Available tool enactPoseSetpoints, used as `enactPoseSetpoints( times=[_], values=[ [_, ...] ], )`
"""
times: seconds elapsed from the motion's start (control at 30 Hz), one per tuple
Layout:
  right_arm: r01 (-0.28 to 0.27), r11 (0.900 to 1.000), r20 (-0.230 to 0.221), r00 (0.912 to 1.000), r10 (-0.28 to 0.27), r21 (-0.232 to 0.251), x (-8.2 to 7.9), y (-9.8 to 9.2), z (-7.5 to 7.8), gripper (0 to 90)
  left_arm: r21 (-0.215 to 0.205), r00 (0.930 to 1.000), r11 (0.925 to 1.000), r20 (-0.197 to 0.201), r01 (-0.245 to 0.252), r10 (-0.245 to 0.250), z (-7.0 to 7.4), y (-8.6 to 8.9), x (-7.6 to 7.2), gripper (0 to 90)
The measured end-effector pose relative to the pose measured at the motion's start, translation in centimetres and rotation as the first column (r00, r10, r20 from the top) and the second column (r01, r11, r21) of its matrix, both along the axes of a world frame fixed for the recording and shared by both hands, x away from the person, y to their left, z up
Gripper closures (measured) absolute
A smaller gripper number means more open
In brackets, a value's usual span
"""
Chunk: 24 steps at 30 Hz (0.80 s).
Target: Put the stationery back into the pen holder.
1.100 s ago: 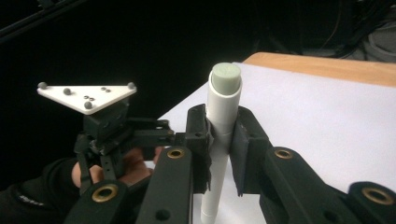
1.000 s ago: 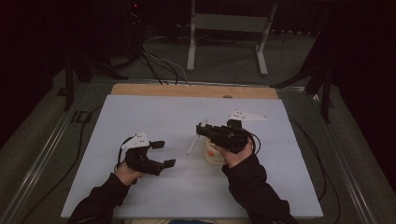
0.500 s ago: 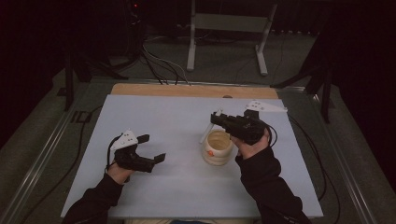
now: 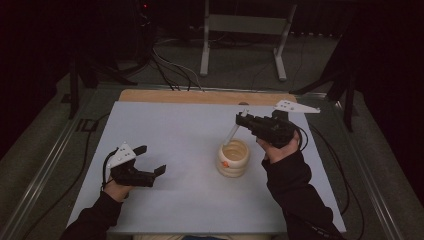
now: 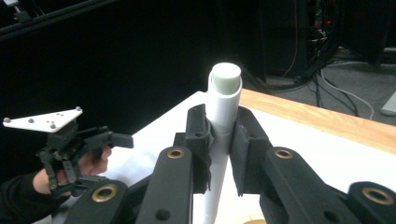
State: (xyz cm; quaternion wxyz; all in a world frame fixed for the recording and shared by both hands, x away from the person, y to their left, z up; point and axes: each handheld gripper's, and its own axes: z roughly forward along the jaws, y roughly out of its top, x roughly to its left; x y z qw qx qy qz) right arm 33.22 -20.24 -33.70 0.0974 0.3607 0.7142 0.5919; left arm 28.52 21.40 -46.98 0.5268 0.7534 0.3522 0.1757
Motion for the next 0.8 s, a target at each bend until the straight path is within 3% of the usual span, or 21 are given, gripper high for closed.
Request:
enactPoseSetpoints(
  times=[0.23, 0.37, 0.4, 0.47, 0.8],
  values=[
    [0.015, 0.999, 0.026, 0.9996, -0.014, -0.041, 0.2, -0.7, 0.5, 78.5, 0.019, 0.9992, 0.9990, 0.001, -0.040, 0.040, -0.6, 1.2, -0.5, 0.1],
    [0.014, 0.998, 0.039, 0.9992, -0.011, -0.066, 0.2, -1.0, 0.7, 78.4, 0.023, 0.9991, 0.9988, 0.002, -0.042, 0.042, -0.9, 1.6, -0.7, 0.1],
    [0.014, 0.997, 0.042, 0.9991, -0.011, -0.074, 0.3, -1.1, 0.7, 78.5, 0.028, 0.9989, 0.9987, 0.022, -0.042, 0.042, -1.2, 1.9, -0.9, 0.1],
    [0.016, 0.996, 0.041, 0.9991, -0.013, -0.090, 0.4, -1.4, 0.7, 78.4, 0.027, 0.9992, 0.9989, 0.008, -0.039, 0.039, -1.4, 2.0, -0.9, 0.1],
    [0.020, 0.989, 0.028, 0.9995, -0.016, -0.144, 1.0, -1.7, -0.5, 78.4, 0.019, 0.9989, 0.9987, 0.008, -0.046, 0.046, -1.8, 2.2, -1.2, 0.1]
  ],
)
